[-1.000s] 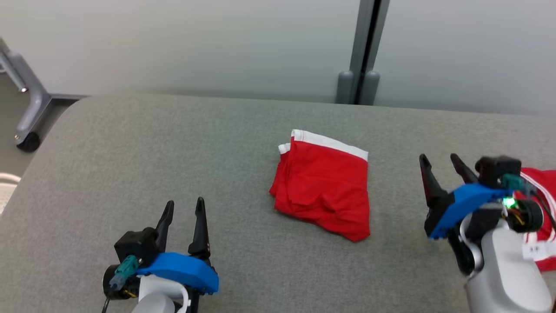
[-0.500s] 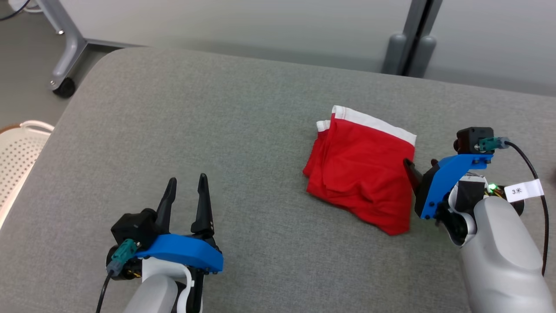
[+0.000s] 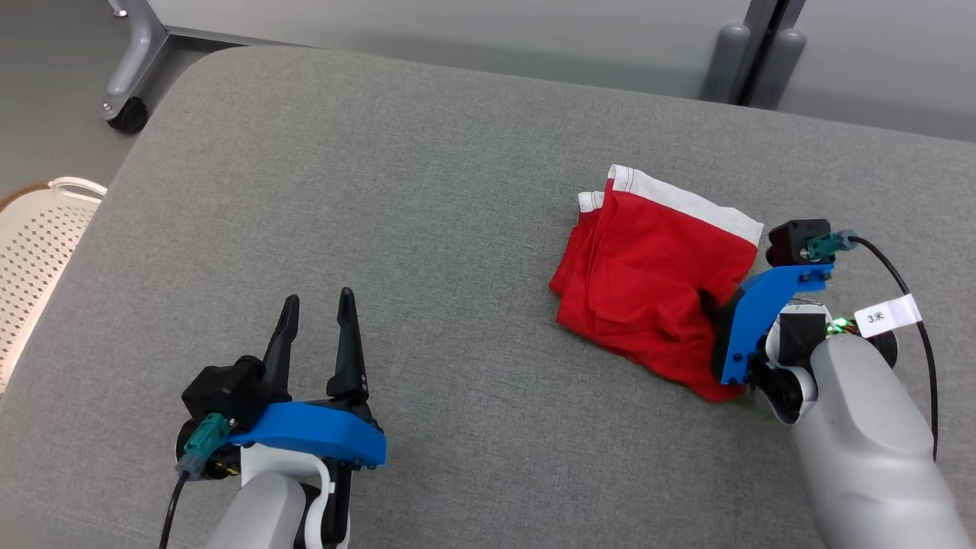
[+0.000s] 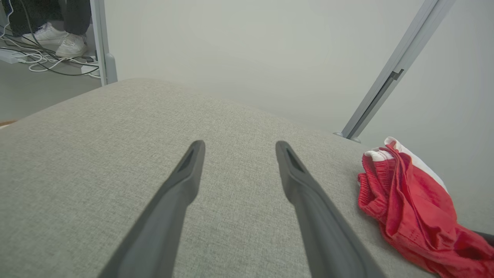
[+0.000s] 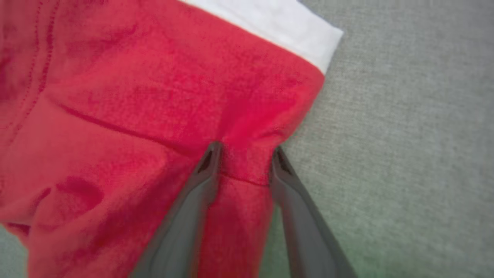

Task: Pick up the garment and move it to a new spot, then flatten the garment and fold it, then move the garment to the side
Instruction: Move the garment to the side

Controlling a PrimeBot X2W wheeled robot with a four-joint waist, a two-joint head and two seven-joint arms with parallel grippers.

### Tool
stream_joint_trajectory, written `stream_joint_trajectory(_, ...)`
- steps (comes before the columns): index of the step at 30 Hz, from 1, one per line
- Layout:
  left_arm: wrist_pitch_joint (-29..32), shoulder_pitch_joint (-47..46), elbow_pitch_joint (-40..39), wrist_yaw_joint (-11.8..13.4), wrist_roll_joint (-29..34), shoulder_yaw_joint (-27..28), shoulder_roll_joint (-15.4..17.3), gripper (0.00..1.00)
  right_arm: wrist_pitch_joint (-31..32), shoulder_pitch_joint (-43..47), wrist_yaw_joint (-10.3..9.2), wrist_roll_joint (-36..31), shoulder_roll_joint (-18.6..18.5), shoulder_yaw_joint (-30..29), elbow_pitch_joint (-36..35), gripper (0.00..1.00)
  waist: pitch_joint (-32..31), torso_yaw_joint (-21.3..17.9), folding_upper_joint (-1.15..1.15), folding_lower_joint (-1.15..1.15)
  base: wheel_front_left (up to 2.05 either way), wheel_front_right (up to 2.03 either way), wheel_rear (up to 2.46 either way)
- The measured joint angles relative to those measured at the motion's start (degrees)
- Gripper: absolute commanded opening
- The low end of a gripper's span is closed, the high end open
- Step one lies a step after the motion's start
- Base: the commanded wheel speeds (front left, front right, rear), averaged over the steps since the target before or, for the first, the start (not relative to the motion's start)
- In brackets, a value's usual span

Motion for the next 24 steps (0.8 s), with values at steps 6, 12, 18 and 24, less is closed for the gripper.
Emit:
stream_joint_trajectory(6,0.0,-0.2,-0.3,-0.3,1.0,0.4,-0.2,1.0,-2.6,-1.4,0.0,1.0,0.1,2.9,0.6,0.0,0.5,-1.3,0.0,0.0,0.0,0.0,0.0)
stream_joint_trajectory(12,0.0,-0.2,-0.6,-0.6,2.0,-0.2,-0.2,1.0,-4.2,-2.2,0.0,3.4,-0.8,7.3,-1.0,0.0,0.7,-4.9,0.0,0.0,0.0,0.0,0.0)
stream_joint_trajectory(18,0.8,-0.9,-2.2,-0.6,2.9,-1.5,0.3,1.0,-4.9,-0.2,0.0,6.7,-4.7,14.0,-6.7,0.0,1.2,-12.6,0.01,0.01,0.0,0.0,0.0)
stream_joint_trajectory(24,2.3,-1.1,-4.7,-0.4,3.7,-2.4,1.4,1.0,-4.3,3.7,0.0,10.1,-8.1,17.3,-14.3,0.0,1.7,-20.6,-0.01,0.0,0.0,0.0,0.0)
